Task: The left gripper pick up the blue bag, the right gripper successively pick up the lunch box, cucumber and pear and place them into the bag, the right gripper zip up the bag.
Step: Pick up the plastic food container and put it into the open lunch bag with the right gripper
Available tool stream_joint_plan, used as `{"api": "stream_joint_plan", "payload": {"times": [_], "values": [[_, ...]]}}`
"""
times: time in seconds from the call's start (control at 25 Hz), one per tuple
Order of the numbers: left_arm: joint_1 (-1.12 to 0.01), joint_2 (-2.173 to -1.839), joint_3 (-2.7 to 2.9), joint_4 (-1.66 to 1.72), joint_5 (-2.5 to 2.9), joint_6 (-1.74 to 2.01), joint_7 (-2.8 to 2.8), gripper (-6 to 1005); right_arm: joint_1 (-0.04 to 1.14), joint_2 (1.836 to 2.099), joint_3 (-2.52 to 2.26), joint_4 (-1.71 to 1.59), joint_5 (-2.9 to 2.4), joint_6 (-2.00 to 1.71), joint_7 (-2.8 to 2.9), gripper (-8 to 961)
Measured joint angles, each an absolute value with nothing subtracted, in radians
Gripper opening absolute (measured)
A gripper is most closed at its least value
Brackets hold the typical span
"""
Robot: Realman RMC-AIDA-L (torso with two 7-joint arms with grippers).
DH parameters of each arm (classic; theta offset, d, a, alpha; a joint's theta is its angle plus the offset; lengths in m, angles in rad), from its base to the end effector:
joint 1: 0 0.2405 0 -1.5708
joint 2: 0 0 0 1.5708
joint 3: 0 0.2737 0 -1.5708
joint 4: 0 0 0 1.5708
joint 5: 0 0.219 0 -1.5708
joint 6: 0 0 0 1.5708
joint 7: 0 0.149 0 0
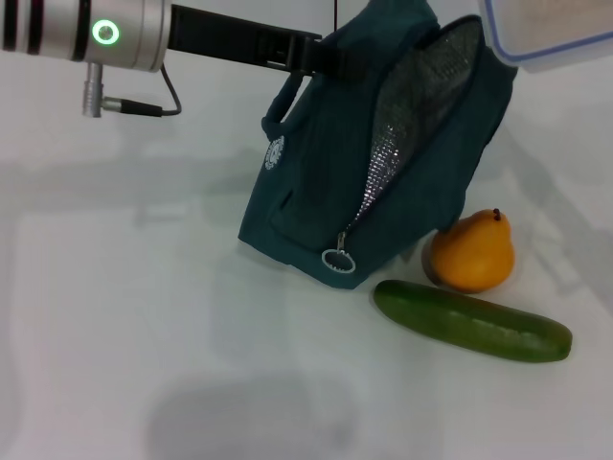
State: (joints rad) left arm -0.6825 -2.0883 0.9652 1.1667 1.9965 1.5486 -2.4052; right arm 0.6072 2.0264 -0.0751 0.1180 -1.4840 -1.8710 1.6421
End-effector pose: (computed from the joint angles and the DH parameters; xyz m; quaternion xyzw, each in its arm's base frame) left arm -0.1361 0.4011 0.0261 -0.9036 -0.3741 -0.1983 0.0649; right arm 0.2439 0.3408 0.0260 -0.5052 0.4025 0.7625 0.0383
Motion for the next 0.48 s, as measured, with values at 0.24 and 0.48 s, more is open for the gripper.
{"api": "stream_joint_plan", "payload": {"times": [0.24, 0.48], "values": [[-0.682, -2.088, 0.991, 1.168, 1.99, 1.534, -2.405, 67, 0.637, 2.026, -0.075, 0.116, -1.477, -1.866, 1.638, 111], [-0.689, -2.088, 0.993, 1.161, 1.956, 1.531, -2.411, 67, 0.668, 2.027, -0.081, 0.118, -1.482, -1.794, 1.605, 112]]}}
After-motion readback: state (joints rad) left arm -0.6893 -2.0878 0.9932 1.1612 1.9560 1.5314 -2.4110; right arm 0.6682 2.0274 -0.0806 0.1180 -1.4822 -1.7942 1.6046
